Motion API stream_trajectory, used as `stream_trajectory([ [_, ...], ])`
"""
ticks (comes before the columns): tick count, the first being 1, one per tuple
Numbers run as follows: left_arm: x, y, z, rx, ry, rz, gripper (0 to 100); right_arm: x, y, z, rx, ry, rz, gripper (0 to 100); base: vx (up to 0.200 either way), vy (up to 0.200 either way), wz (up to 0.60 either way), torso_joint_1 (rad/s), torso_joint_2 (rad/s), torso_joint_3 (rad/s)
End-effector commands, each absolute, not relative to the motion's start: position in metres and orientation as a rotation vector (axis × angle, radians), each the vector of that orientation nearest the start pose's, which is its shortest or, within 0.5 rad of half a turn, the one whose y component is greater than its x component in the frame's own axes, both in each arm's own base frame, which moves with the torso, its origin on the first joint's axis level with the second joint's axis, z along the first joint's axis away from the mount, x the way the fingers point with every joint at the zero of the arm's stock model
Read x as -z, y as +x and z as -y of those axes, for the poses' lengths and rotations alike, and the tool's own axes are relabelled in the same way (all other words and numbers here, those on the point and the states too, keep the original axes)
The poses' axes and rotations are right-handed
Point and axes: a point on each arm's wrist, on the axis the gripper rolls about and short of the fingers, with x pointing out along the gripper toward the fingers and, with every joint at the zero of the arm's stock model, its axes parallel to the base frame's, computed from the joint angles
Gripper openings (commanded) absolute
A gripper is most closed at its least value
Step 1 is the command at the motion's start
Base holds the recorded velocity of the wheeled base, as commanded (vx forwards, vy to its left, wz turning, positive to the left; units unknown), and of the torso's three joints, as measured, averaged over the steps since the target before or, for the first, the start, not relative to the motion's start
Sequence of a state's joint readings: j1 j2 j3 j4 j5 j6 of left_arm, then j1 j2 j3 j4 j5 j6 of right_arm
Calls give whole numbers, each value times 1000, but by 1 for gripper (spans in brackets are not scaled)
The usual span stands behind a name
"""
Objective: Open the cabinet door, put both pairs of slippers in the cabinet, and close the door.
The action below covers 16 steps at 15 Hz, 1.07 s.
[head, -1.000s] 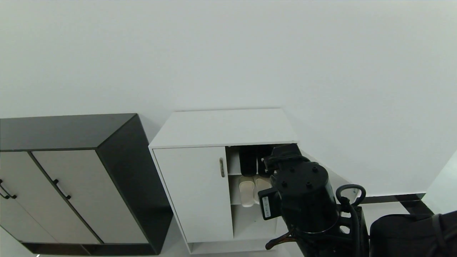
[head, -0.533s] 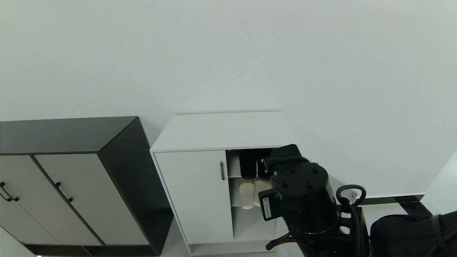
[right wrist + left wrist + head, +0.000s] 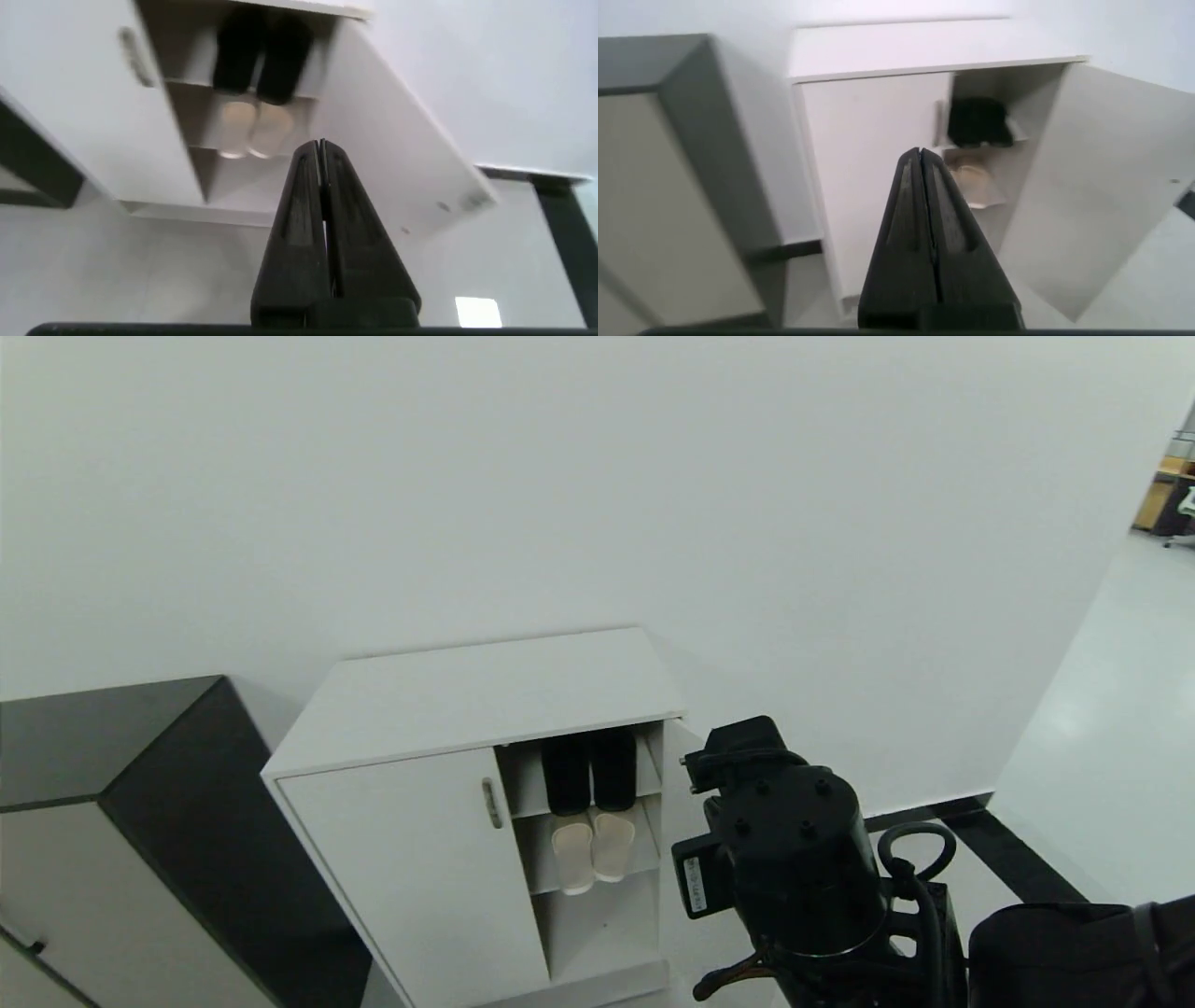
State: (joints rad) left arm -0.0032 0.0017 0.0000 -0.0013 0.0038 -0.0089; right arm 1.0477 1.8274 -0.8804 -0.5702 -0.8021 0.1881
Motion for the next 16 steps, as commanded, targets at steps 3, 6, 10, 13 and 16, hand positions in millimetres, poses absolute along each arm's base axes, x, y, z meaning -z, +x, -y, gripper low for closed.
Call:
stream_trajectory([
  [3,-76,-23,0,-2,-9,0,0,-163,188,-267,-183,-119,-235,0,0,0,0,0,0,0],
  [6,-76,-23,0,-2,-9,2,0,-169,197,-264,-163,-100,-225,0,0,0,0,0,0,0],
  [10,-76,-23,0,-2,-8,0,0,-168,196,-264,-162,-96,-227,0,-50,0,0,1,1,1],
  [13,-76,-23,0,-2,-8,0,0,-168,196,-264,-160,-96,-226,0,-200,0,0,12,7,-1],
  [16,-76,-23,0,0,-6,0,0,-174,202,-264,-159,-77,-216,0,-133,0,0,-10,2,3],
])
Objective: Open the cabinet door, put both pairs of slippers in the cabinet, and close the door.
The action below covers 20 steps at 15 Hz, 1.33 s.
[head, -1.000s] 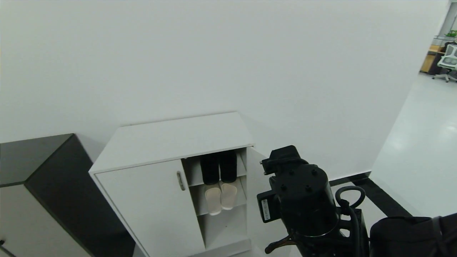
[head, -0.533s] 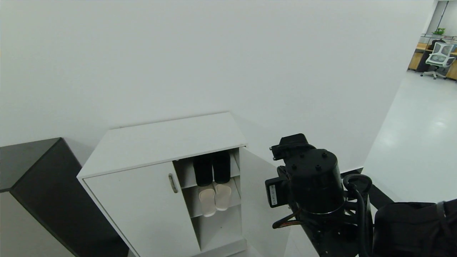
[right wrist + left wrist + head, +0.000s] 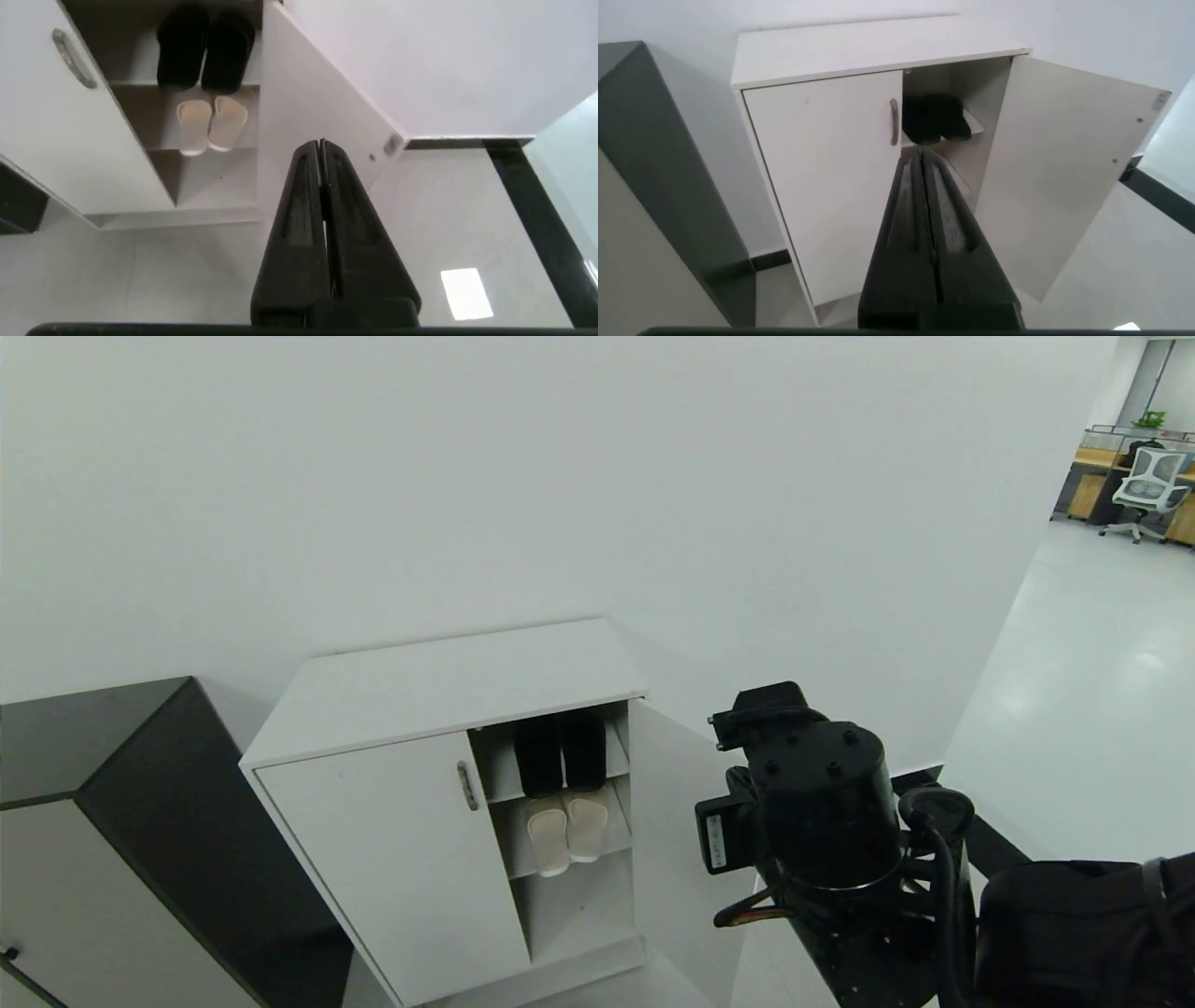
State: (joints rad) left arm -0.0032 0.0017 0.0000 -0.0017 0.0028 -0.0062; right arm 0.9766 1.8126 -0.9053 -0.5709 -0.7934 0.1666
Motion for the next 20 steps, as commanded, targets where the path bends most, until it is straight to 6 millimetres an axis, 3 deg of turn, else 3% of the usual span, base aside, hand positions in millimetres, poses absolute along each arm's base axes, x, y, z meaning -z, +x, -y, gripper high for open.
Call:
stream_trajectory([
  [1,-76,-23,0,0,-6,0,0,-181,219,-260,-131,-41,-205,0,0,0,0,0,0,0],
  [4,-76,-23,0,0,-6,0,0,-182,270,-246,-61,-14,-226,0,0,0,0,0,0,0],
  [8,-76,-23,0,2,-5,0,0,-172,319,-233,-29,52,-256,0,0,0,0,0,0,0],
  [12,-76,-23,0,2,-8,0,0,-175,345,-221,-65,177,-375,0,0,0,0,0,0,0],
  [17,-76,-23,0,2,-8,2,0,-148,383,-216,-8,183,-380,0,0,0,0,0,0,0],
  [20,-76,-23,0,2,-9,0,0,-135,392,-216,4,173,-392,0,0,0,0,0,0,0],
])
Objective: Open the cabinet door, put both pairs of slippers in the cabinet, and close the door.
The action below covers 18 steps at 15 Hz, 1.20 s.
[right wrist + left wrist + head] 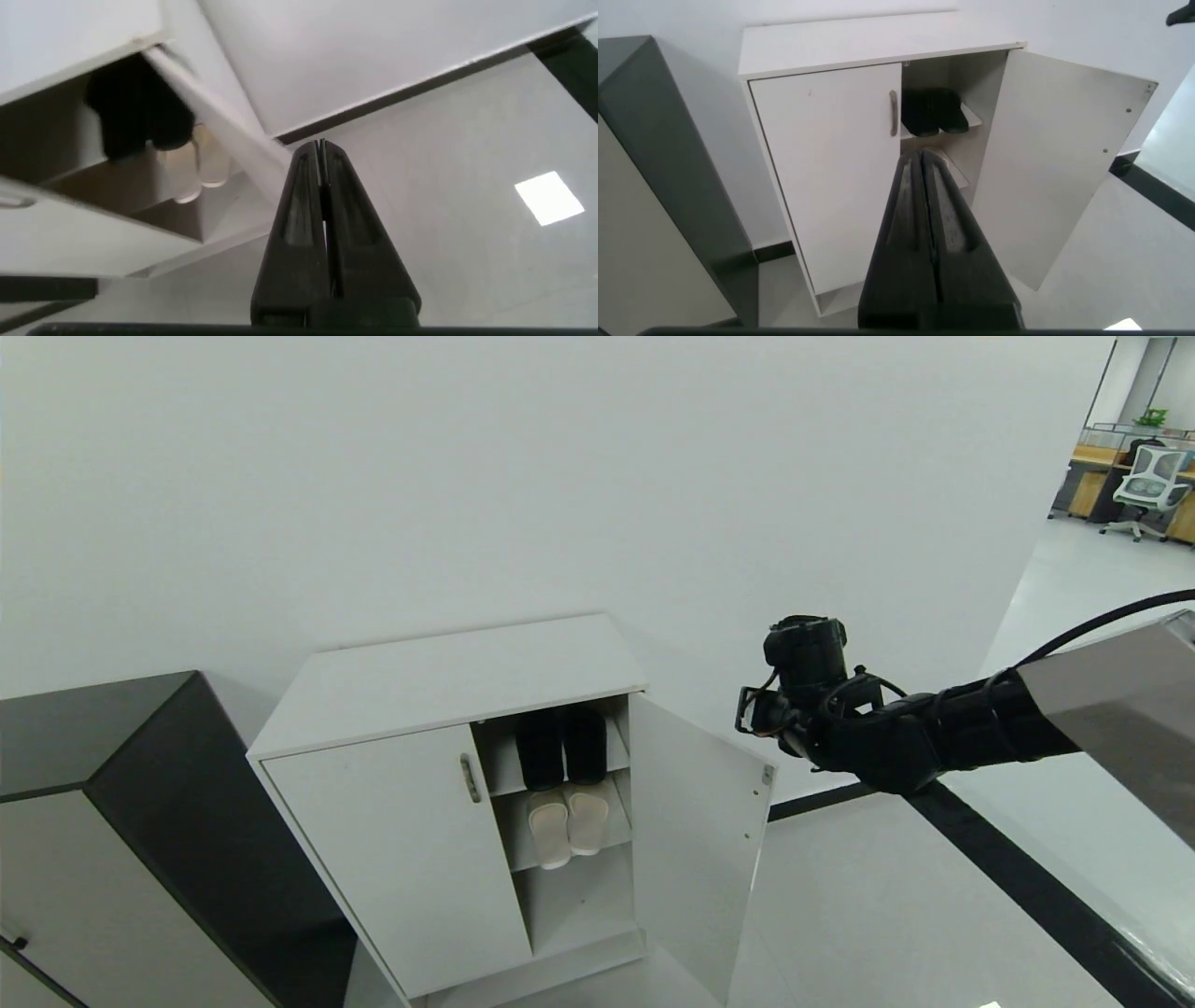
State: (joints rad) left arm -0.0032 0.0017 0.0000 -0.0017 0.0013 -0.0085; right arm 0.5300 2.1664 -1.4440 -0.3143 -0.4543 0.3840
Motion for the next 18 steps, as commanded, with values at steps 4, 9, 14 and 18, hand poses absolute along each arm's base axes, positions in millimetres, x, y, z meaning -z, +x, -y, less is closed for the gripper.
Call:
stream_trajectory([
  [4,-76,-23,0,2,-9,0,0,-117,402,-218,15,161,-413,0,0,0,0,0,0,0],
  [9,-76,-23,0,2,-11,2,0,-101,414,-217,35,157,-420,0,0,0,0,0,0,0],
  [14,-76,-23,0,2,-11,2,0,-92,424,-213,52,148,-413,0,0,0,0,0,0,0],
  [18,-76,-23,0,2,-11,2,0,-88,424,-213,54,140,-424,0,0,0,0,0,0,0],
])
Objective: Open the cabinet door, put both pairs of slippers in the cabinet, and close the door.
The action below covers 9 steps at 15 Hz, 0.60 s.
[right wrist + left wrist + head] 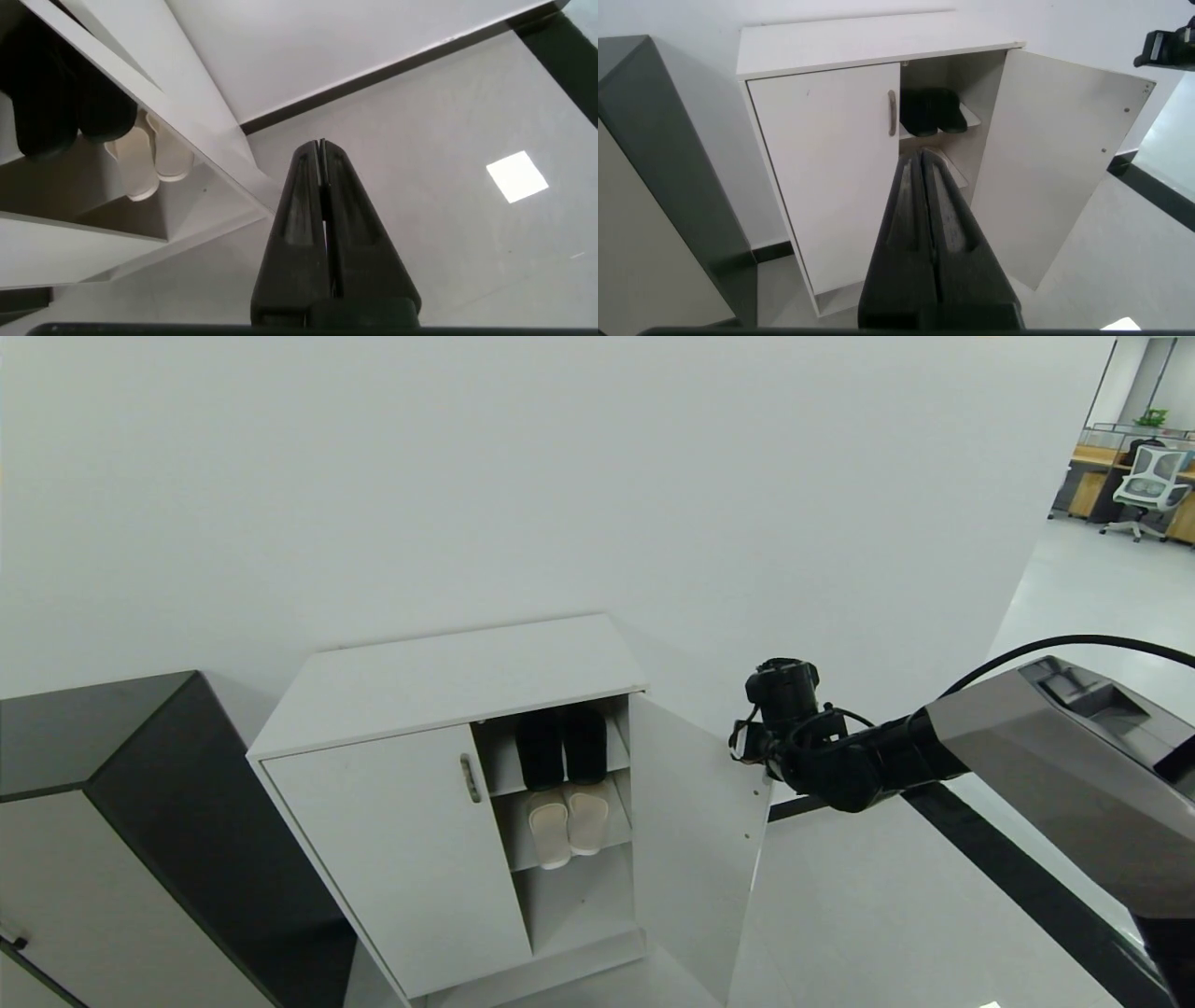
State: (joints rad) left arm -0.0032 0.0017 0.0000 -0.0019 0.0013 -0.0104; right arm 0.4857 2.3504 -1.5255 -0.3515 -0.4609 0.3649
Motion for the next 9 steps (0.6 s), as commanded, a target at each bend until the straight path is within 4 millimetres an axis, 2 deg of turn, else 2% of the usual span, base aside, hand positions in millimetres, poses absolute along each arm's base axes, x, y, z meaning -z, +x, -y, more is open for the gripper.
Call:
stream_trajectory([
  [1,-76,-23,0,2,-11,0,0,-87,424,-213,53,140,-426,0,0,0,0,0,0,0],
  [9,-76,-23,0,2,-11,0,0,-83,421,-215,51,127,-443,0,0,0,0,0,0,0],
])
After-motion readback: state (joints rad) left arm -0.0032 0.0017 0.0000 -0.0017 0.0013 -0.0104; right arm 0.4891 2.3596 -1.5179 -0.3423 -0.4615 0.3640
